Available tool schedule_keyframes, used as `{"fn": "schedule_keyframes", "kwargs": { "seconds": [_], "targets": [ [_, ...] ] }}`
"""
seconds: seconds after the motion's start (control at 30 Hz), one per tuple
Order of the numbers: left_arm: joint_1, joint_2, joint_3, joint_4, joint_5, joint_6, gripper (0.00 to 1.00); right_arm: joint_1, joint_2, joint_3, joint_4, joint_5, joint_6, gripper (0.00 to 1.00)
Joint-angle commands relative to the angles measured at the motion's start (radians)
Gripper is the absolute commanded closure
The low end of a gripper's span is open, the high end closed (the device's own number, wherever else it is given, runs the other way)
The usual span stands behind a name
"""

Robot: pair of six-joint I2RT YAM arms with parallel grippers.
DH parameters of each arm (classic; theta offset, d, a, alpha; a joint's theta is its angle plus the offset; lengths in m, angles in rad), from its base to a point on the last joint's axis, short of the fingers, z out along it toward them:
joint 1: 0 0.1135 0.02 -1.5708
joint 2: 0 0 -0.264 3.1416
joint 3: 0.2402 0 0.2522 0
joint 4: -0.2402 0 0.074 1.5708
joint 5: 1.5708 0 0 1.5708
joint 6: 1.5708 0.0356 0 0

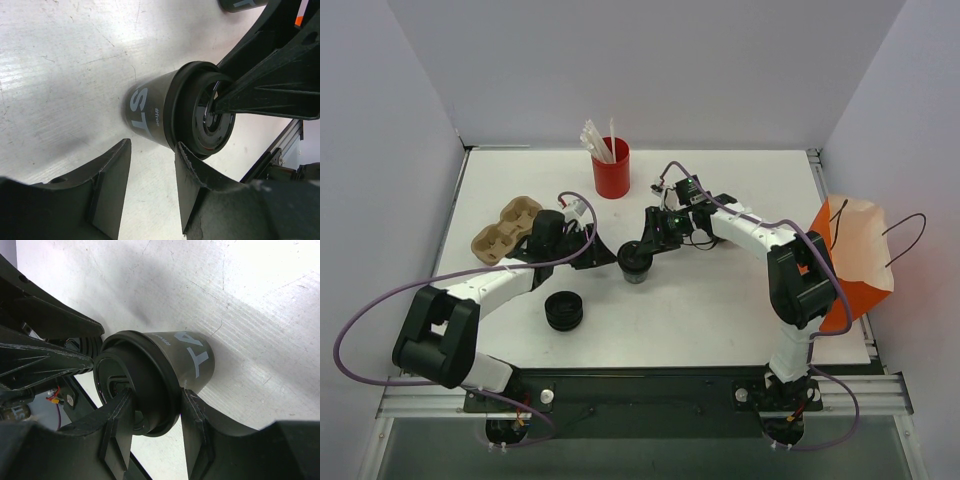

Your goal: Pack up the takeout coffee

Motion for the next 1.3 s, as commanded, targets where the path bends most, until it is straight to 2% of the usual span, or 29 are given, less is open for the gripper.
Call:
{"fn": "schedule_keyframes", "kwargs": {
  "seconds": [0.0, 0.5, 0.63, 0.77, 0.9, 1.07, 1.17, 1.27],
  "targets": [
    [-0.005, -0.002, 0.021, 0.064, 0.034, -0.001, 0.5, 0.0, 0.048, -0.022, -0.109, 0.101, -0.052, 0.66],
    [-0.027, 0.122, -0.023, 0.167, -0.009, -0.024, 0.5, 0.005, 0.048, -0.063, -0.083, 0.083, -0.056, 0.66],
    [-0.065, 0.134, -0.024, 0.047, -0.188, -0.022, 0.52, 0.005, 0.07, -0.094, -0.065, 0.101, -0.078, 0.68],
    [-0.151, 0.179, -0.016, -0.118, -0.397, -0.045, 0.53, 0.012, 0.104, -0.135, -0.037, 0.094, -0.082, 0.68],
    [-0.198, 0.217, -0.071, -0.139, -0.467, -0.131, 0.53, 0.016, 0.119, -0.174, -0.005, 0.097, -0.087, 0.68],
    [-0.258, 0.185, -0.099, -0.135, -0.474, -0.197, 0.53, 0.017, 0.131, -0.157, -0.02, 0.069, -0.15, 0.68],
    [-0.252, 0.078, -0.056, -0.16, -0.377, -0.168, 0.51, 0.02, 0.145, -0.088, -0.077, 0.016, -0.211, 0.67],
    [-0.188, -0.023, 0.064, -0.244, -0.282, -0.125, 0.48, 0.031, 0.165, -0.004, -0.181, -0.055, -0.292, 0.66]
  ]
}}
